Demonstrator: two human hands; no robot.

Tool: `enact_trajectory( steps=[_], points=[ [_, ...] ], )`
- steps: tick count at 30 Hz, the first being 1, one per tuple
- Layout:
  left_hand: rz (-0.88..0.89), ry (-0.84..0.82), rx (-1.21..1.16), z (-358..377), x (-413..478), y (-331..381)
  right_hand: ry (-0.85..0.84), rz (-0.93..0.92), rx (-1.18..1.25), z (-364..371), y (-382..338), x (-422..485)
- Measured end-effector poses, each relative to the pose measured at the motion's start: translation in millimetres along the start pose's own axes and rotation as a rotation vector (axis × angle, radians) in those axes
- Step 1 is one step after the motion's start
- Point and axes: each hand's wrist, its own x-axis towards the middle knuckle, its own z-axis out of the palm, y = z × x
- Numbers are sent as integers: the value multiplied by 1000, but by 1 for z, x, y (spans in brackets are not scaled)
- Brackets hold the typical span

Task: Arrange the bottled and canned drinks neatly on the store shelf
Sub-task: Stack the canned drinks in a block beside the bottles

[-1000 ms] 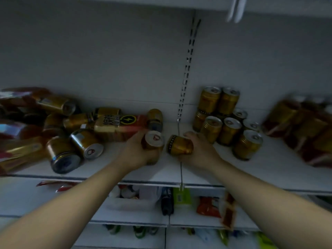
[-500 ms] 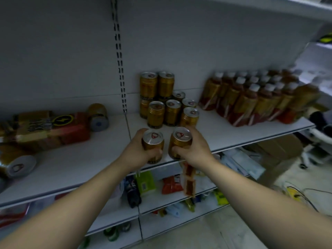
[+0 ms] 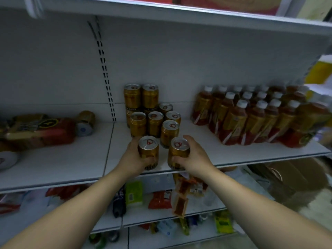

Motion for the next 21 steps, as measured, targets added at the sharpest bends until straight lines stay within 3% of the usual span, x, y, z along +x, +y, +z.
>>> enact_trajectory(
  steps=[7, 14, 16, 19, 21],
  points=[
    [-91, 127, 97, 4, -7, 6, -54, -122, 94, 0, 8, 17],
    [-108, 133, 115, -11, 14, 6, -108, -178, 164, 14, -3, 27],
    [-71, 111, 123, -19, 25, 1, -91, -285, -16, 14, -9, 32],
    [-51, 59, 51, -26, 36, -5, 2, -501, -470, 10, -22, 44],
    [-36, 51, 5, -28, 42, -8, -54, -508, -601, 9, -31, 52]
  ],
)
